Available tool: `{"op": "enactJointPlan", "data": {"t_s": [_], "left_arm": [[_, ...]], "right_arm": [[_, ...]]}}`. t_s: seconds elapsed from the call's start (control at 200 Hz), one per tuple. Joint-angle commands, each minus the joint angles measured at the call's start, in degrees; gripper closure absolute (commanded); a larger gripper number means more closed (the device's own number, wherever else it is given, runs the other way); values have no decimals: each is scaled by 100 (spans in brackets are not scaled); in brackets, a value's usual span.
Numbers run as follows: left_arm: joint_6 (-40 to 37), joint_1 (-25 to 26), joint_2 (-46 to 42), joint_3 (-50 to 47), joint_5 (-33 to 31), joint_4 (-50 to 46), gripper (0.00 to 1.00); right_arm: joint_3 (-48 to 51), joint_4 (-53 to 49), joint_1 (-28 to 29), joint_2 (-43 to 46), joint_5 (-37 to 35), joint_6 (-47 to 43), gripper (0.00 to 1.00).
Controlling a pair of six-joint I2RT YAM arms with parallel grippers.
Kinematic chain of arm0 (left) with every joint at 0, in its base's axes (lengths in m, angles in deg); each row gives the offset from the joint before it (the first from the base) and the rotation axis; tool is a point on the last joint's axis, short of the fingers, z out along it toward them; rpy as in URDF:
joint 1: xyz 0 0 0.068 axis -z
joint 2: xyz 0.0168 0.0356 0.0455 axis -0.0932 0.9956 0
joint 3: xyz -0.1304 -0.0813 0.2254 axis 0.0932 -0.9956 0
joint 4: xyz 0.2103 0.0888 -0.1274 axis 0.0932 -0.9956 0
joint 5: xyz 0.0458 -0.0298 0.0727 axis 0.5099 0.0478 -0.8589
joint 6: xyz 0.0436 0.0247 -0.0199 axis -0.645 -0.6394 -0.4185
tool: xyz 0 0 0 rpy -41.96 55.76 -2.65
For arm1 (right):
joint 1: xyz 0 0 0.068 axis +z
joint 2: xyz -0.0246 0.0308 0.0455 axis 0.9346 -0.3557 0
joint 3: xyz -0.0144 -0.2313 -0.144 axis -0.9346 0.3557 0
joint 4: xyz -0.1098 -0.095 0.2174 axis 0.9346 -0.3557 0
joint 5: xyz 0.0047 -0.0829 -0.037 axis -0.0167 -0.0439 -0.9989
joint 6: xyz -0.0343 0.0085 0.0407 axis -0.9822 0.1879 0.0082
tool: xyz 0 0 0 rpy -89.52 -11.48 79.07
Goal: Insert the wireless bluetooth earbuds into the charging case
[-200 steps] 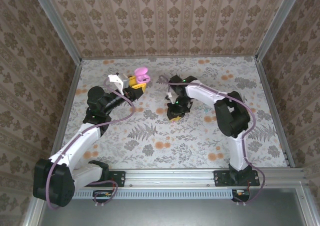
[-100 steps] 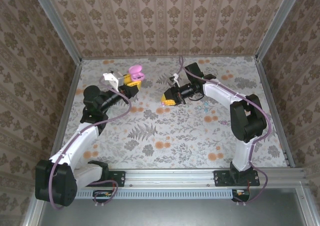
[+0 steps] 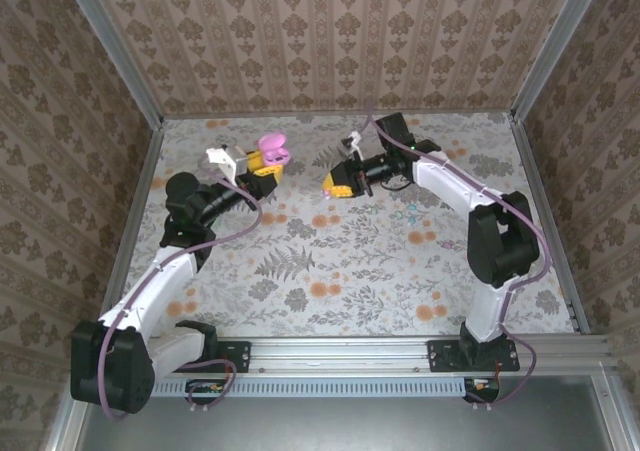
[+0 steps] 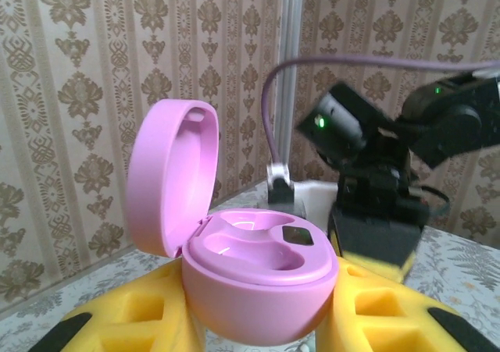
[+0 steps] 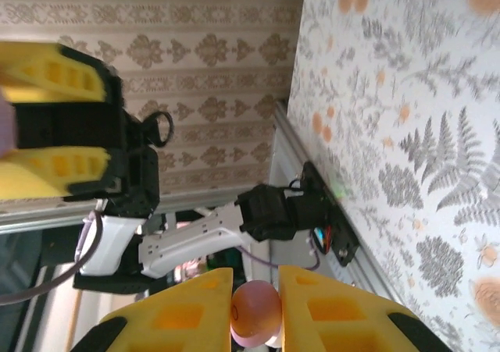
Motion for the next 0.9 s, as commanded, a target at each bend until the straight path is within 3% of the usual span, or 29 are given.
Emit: {"op": "enactJointPlan", "data": {"t_s": [0.0, 0.31, 0.625, 0.895], "left_arm": [[-98, 47, 121, -50, 497, 429, 71], [-203, 558, 899, 443, 1042, 734, 72], [253, 673, 1168, 682, 1198, 1198, 73], [305, 789, 1200, 819, 1188, 1141, 72]], "right_arm": [[-576, -103, -66, 600, -574, -131, 78], [-1391, 29, 103, 921, -879, -644, 78], [-1446, -362, 330, 1073, -1391, -1668, 78], [-1435, -260, 471, 1070, -1443, -1763, 77]]}}
